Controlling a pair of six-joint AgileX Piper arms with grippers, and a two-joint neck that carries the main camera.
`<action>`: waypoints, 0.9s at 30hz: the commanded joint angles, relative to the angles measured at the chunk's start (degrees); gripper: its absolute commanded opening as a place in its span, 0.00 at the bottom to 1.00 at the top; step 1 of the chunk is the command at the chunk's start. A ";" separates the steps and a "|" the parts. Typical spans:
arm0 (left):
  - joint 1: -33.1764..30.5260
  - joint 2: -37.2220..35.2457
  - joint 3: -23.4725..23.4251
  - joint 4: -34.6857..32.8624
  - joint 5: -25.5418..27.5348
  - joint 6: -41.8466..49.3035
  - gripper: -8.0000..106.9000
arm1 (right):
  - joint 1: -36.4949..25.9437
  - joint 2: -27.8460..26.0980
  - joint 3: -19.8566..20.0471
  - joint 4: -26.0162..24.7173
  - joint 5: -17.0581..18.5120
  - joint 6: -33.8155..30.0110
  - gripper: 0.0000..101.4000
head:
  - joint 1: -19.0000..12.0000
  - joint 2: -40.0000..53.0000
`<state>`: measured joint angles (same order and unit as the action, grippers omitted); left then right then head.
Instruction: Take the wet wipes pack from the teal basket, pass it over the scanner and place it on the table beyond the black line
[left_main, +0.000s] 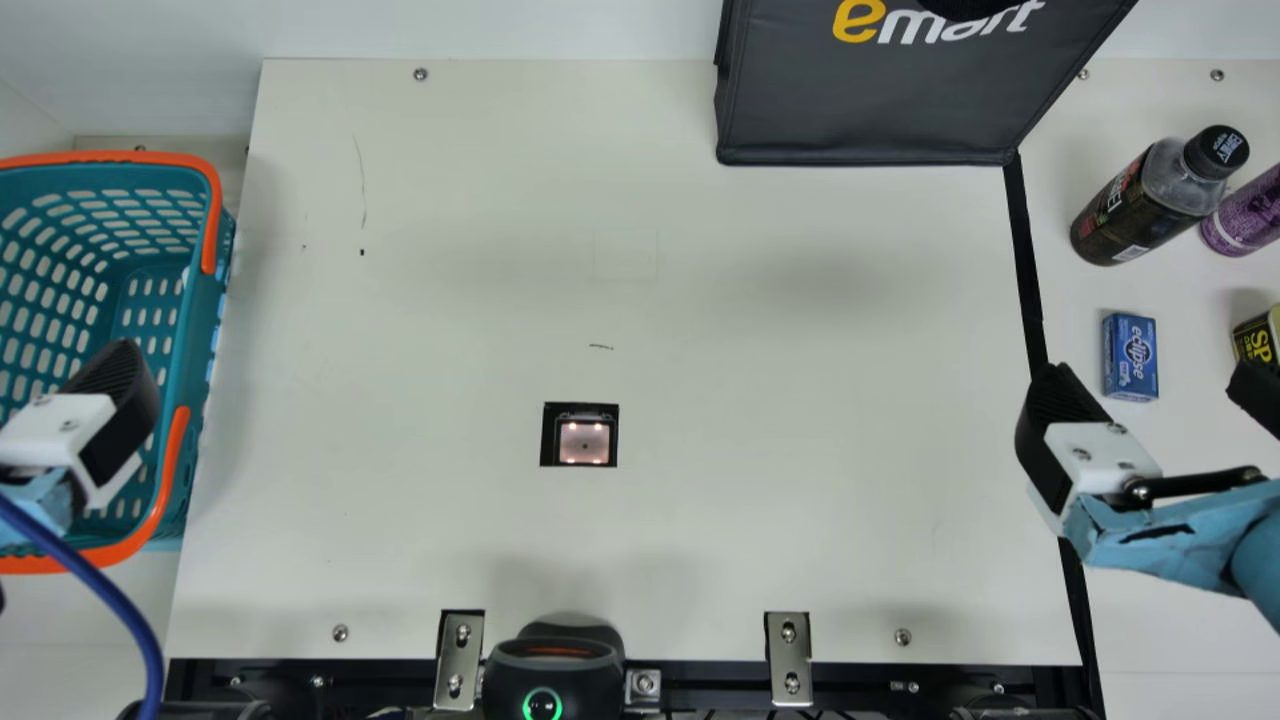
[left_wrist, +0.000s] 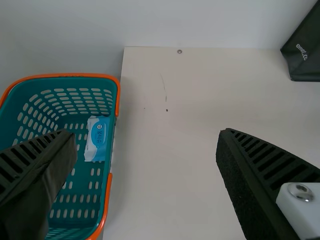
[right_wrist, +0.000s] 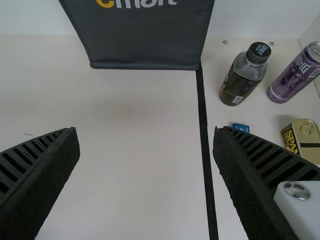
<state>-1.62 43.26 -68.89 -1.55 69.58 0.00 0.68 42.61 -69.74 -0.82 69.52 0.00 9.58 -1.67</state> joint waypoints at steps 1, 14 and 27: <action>0.00 0.00 0.00 0.00 0.00 0.00 0.85 | 0.00 0.00 0.00 0.00 0.00 0.00 0.94 | -1.66 1.43; 0.00 0.00 0.00 0.00 0.00 0.00 0.85 | 0.00 0.00 0.00 0.00 0.00 0.00 0.94 | -1.66 18.79; 0.57 0.28 0.10 0.32 -0.14 -0.47 0.85 | 0.00 0.00 0.00 0.00 0.00 0.00 0.94 | -1.66 20.09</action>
<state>-1.38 43.36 -68.89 -1.44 69.47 0.00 0.68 42.61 -69.74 -0.82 69.52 0.00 9.58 18.28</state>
